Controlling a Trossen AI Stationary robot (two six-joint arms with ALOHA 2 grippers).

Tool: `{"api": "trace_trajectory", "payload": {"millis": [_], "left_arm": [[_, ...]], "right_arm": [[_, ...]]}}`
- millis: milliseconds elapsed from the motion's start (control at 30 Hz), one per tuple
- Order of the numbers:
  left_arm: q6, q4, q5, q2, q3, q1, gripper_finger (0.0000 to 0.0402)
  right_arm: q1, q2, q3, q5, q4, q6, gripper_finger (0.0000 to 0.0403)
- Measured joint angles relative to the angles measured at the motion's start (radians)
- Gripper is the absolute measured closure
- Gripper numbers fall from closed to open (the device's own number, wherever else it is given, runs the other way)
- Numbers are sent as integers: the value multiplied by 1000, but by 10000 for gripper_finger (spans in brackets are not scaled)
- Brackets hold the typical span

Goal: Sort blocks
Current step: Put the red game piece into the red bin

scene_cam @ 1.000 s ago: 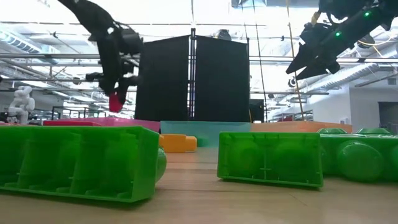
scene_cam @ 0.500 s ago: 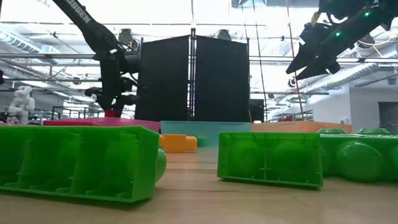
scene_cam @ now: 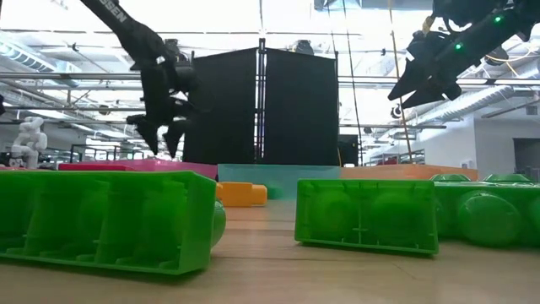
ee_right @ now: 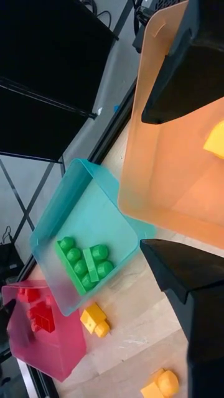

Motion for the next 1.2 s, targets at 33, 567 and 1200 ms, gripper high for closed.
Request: {"api": "trace_trajectory", "payload": {"millis": [33, 567, 1200], "left_arm": [[9, -11, 71, -12, 14, -10, 106], [49, 77, 385, -194, 31, -757, 103], [510, 167, 271, 112, 30, -1123, 102]], "right_arm": [[0, 0, 0, 0, 0, -1, 88], [0, 0, 0, -2, -29, -30, 88], [0, 0, 0, -6, -66, -25, 88]]}}
